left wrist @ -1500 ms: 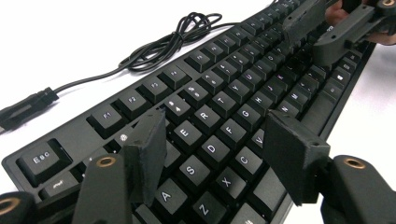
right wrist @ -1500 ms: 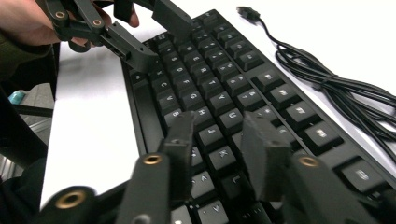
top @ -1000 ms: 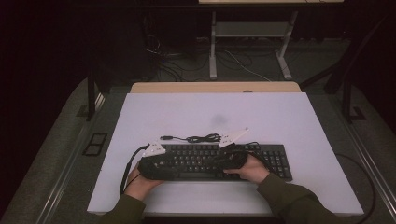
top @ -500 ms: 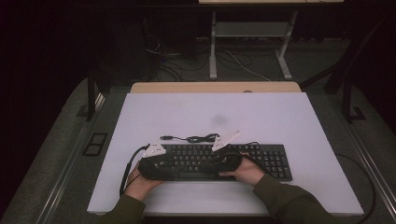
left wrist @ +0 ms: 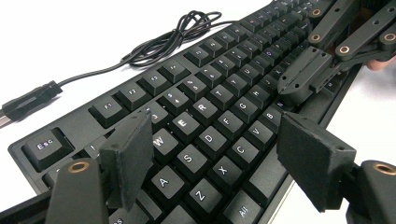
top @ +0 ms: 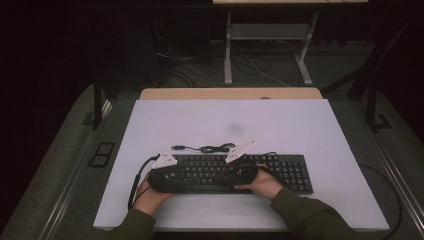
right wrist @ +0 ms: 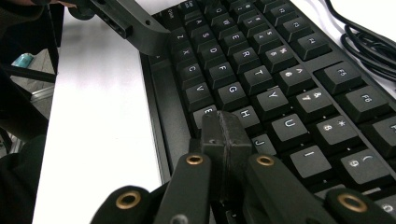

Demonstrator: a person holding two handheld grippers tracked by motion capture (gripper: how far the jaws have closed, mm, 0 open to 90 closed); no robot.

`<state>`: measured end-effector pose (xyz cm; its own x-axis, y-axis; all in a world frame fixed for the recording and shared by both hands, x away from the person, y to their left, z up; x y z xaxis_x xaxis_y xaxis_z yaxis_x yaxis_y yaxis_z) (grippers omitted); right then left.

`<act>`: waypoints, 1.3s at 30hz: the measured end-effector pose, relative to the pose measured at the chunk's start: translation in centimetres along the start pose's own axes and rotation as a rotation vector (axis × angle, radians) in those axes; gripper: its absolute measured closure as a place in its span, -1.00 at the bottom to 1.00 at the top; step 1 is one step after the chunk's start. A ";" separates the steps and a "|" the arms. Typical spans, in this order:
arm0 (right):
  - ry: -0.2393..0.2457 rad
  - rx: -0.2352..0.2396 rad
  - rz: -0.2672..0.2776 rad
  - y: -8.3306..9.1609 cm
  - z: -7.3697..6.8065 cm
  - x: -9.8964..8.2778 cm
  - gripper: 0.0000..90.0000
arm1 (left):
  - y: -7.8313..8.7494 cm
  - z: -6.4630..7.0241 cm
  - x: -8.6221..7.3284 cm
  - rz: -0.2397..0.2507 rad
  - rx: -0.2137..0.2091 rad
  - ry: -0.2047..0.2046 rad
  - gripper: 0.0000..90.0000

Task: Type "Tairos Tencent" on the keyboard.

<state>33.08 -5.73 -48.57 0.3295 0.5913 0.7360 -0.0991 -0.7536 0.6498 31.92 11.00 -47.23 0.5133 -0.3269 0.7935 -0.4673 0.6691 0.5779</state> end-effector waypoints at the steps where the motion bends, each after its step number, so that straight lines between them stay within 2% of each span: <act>1: 0.000 0.001 0.001 0.0 0.0 0.0 0.99 | 0.0 0.0 0.0 0.000 0.000 0.000 -0.42; 13: -0.008 0.004 0.042 0.8 0.1 0.4 0.91 | 0.1 0.0 0.2 0.004 0.005 -0.008 -0.41; 17: -0.020 0.002 0.062 1.2 0.2 0.5 0.76 | 0.0 0.0 0.4 0.010 0.002 -0.013 -0.39; 22: -0.038 0.001 0.088 1.8 0.6 0.5 0.46 | -0.2 0.1 0.6 0.005 -0.001 -0.024 -0.33; 25: -0.048 0.005 0.094 2.0 0.8 0.3 0.33 | -0.3 0.2 0.7 0.008 -0.004 -0.027 -0.26; 33: -0.097 -0.032 0.110 2.9 1.5 -0.2 -0.10 | -1.1 0.4 1.3 -0.001 -0.018 -0.035 0.04; 39: -0.123 -0.072 0.113 3.5 2.0 -0.8 -0.27 | -1.8 0.4 1.9 0.004 -0.025 -0.035 0.43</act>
<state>34.41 -9.38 -47.25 0.4246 0.4610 0.7792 -0.2072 -0.7883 0.5793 33.46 8.94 -46.62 0.4859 -0.3471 0.8021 -0.4506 0.6868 0.5702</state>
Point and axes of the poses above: each handheld gripper's, and its own axes: y roughly backward along the jaws, x roughly out of its top, z roughly to its right, the point moved 7 cm from there along -y, roughly forward along the jaws, and after that the axes turned 3 degrees about y, right-handed, at the moved point
